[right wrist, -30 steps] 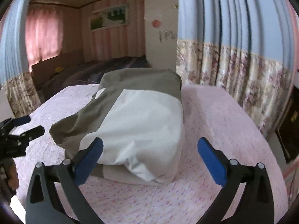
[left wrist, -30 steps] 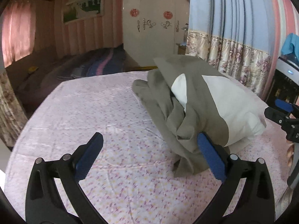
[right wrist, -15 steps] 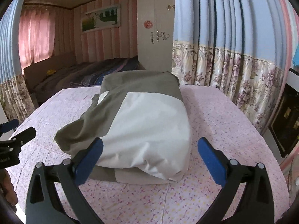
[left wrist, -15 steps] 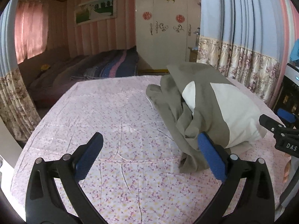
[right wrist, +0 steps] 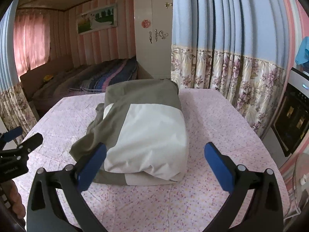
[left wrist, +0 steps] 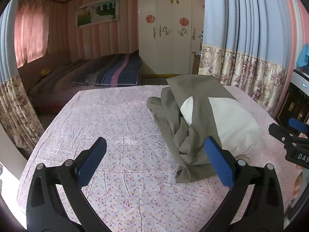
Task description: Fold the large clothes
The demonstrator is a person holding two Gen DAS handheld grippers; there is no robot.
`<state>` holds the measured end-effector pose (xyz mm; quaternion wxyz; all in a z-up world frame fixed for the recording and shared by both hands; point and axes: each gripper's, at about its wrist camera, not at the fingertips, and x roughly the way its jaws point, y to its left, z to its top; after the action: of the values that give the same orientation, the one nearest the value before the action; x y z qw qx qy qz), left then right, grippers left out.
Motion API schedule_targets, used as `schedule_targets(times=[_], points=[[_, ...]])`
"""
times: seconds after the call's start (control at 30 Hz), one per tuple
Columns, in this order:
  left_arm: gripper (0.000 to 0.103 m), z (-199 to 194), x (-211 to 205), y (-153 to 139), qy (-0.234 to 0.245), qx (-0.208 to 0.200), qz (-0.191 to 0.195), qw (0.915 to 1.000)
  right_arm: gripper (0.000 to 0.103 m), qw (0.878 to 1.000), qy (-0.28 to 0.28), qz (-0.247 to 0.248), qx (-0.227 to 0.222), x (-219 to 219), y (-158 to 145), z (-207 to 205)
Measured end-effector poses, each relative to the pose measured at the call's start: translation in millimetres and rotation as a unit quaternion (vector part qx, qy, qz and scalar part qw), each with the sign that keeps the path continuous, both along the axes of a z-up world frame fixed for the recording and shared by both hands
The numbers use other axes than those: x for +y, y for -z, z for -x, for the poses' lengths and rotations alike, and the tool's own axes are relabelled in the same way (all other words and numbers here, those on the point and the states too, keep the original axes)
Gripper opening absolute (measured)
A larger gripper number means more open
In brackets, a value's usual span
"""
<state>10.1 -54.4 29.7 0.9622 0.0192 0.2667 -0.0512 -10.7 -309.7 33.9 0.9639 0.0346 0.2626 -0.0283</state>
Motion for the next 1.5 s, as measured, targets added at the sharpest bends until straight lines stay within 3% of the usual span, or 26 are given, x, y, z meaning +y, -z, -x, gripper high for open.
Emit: schedule_targets(times=[0.53,1.5], points=[[0.100,3,-1,-14,-0.013,-0.003,0.002,0.9999,0.101,1.000,-0.002,0.007,-0.008,3,-8,0],[0.100,-1,1,-10,-0.010,0.003,-0.002,0.9999,0.101,1.000,-0.002,0.013,-0.004,8,-1,-6]])
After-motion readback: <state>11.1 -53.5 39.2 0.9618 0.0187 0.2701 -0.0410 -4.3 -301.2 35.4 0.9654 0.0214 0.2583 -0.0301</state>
